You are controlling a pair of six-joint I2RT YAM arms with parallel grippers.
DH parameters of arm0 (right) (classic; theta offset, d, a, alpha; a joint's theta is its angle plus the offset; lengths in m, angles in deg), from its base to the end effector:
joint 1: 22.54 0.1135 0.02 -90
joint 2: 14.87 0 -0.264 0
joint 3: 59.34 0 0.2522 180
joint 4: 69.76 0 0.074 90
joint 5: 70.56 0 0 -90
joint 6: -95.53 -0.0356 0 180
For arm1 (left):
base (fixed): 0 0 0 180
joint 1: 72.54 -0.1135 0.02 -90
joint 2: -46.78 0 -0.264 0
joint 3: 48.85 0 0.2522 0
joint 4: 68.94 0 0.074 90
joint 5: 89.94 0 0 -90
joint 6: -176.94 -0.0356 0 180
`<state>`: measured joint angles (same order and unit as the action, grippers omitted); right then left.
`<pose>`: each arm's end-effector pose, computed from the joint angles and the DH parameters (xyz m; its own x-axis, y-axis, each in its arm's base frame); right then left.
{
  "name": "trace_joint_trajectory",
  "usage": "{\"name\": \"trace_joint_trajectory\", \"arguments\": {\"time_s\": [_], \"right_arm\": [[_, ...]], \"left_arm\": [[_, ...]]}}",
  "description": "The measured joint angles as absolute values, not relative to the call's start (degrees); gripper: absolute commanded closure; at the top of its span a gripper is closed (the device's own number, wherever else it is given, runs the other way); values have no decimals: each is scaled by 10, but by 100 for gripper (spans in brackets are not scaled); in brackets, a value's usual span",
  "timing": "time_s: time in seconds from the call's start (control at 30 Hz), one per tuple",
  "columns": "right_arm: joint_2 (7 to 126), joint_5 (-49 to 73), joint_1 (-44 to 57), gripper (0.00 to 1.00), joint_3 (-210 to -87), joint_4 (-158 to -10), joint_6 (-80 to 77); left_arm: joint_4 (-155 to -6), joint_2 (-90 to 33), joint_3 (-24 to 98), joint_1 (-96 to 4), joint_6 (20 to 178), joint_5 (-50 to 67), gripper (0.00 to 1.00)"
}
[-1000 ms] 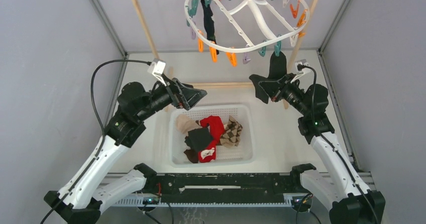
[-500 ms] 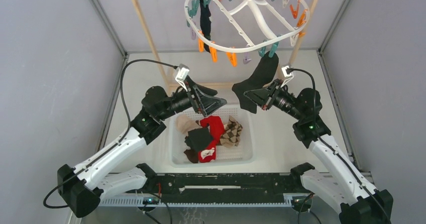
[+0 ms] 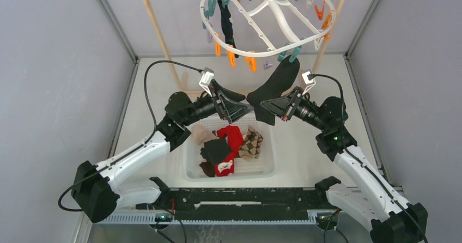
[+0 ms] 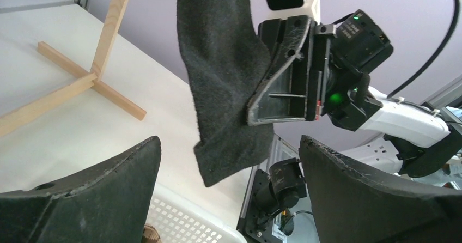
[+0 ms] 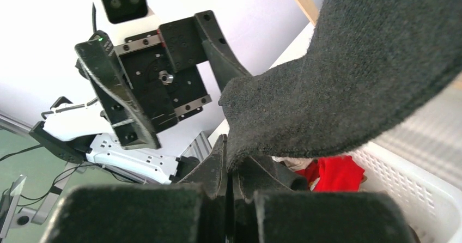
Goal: Remove the socks clipped to the hanger
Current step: Remove the sock from the hanger.
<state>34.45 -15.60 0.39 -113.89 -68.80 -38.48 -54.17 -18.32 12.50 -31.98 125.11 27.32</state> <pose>0.1777 0.0974 0.3478 -0.5155 0.3996 -0.7580 -0.6765 0.3532 0.6462 0.1901 -0.1842 0.3567 -0.4541 -0.3344 -0.8258 0.8127 0.2243 -0.5378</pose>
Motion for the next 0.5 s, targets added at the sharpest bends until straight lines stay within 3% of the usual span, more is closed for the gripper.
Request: {"name": "trace_joint_trajectory", "arguments": {"time_s": [0.2,0.23,0.5], "right_arm": [[345,-158,11,100,-1139,-687,-387],[345,-158,12,100,-1139,-687,-387],[349,-158,16,100,-1139,-687,-387]], "left_arm": [[-532,-214,127,-320,1252,273,1],[-532,-216,127,-320,1252,273,4],[-527,-246,138,-320,1264,283,55]]}}
